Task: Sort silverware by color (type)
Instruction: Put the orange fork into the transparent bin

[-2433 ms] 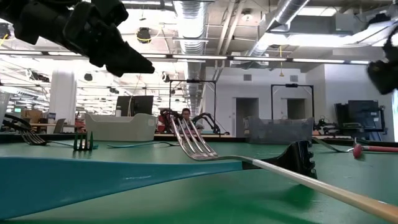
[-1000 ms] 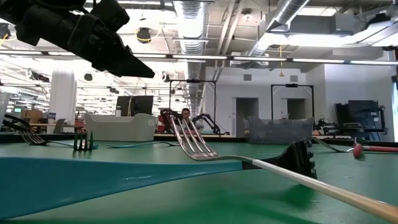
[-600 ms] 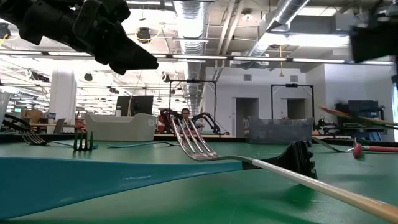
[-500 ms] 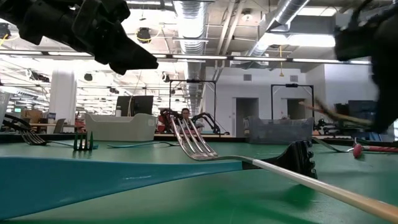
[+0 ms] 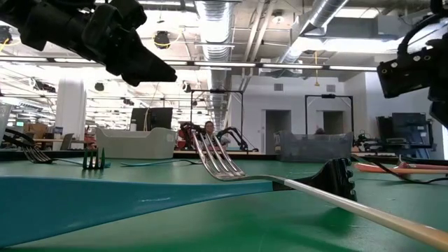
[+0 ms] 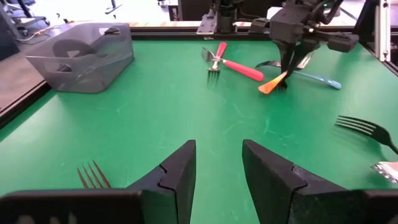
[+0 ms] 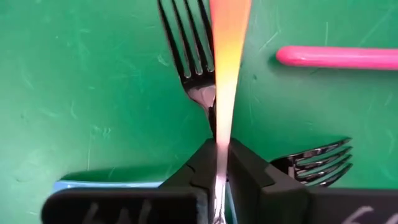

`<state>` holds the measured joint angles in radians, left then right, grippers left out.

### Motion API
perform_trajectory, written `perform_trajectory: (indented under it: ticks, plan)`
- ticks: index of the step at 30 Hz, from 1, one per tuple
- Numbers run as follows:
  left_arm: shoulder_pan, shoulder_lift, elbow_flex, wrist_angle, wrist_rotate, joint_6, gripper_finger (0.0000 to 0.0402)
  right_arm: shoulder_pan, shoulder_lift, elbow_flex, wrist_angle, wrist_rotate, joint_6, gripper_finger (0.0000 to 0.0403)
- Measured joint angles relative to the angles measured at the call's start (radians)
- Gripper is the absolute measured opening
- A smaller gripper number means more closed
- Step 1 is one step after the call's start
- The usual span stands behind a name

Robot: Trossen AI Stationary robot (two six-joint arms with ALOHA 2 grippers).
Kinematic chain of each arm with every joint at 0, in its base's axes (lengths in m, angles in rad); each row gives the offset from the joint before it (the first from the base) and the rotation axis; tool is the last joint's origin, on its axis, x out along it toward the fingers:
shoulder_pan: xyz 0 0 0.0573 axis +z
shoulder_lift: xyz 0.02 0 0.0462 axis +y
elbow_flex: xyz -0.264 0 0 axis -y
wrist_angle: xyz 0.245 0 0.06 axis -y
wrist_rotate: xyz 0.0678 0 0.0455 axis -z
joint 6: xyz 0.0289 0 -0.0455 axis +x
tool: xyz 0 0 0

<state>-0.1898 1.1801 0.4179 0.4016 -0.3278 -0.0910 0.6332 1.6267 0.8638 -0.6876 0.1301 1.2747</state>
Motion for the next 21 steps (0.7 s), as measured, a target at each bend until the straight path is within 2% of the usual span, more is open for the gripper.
perform_trajectory:
  ticks: [10, 21]
  plan:
    - [0.0, 0.0, 0.0, -0.002, -0.001, 0.004, 0.0119, -0.004, -0.036, -0.003, -0.02, 0.084, 0.0, 0.0095]
    - [0.0, 0.0, 0.0, -0.002, -0.001, 0.004, 0.0119, -0.008, -0.032, -0.003, -0.007, 0.104, 0.001, 0.0099]
